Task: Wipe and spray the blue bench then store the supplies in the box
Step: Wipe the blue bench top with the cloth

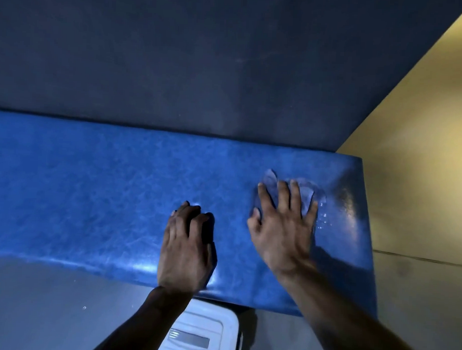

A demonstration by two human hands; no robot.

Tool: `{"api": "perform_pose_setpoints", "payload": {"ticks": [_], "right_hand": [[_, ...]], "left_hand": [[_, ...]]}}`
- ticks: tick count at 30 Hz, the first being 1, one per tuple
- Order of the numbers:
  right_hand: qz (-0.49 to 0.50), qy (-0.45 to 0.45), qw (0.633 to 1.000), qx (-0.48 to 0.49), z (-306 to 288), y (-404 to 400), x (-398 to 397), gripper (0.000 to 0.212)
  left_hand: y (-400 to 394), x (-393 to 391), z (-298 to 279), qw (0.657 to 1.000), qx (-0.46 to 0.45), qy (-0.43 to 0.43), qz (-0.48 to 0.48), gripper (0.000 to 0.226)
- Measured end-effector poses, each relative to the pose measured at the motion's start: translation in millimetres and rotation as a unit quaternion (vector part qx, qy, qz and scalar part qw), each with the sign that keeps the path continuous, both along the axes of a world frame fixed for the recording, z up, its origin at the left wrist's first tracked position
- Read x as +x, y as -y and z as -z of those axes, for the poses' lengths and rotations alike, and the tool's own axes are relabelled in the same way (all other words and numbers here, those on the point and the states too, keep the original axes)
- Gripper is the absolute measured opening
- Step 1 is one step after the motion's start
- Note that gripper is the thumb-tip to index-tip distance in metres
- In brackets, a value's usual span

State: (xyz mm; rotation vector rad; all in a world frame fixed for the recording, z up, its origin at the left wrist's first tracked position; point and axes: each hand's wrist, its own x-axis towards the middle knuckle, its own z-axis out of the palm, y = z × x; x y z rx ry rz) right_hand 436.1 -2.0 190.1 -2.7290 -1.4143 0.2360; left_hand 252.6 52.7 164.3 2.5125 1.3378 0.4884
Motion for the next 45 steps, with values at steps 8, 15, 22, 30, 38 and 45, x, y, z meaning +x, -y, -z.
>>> {"api": "perform_pose_setpoints", "payload": {"ticks": [8,15,22,30,38,45], "right_hand": [[-0.073,0.047,0.987,0.137,15.8,126.4,-37.3,0.057],[-0.167,0.121,0.969,0.137,39.2,154.2,-13.3,0.057],[-0.203,0.051,0.977,0.049,8.8,95.4,50.9,0.076],[-0.074,-0.024,0.996,-0.051,7.5,-8.1,134.8,0.065],[0.048,0.001,0.999,-0.014,9.6,-18.4,128.5,0.063],[0.116,0.006,0.993,0.032,11.6,62.8,90.0,0.063]], "left_hand": [[11.6,14.0,-0.8,0.997,-0.008,0.055,-0.058,0.017],[51.2,68.9,-1.4,0.996,-0.051,0.022,0.067,0.038],[50.3,69.4,3.8,0.998,-0.032,0.006,0.057,0.049],[49.1,69.4,5.7,0.998,-0.026,0.001,0.054,0.053],[50.4,67.2,5.0,0.998,-0.024,0.003,0.055,0.052],[52.1,68.3,3.8,0.998,-0.035,-0.008,0.054,0.052]]}}
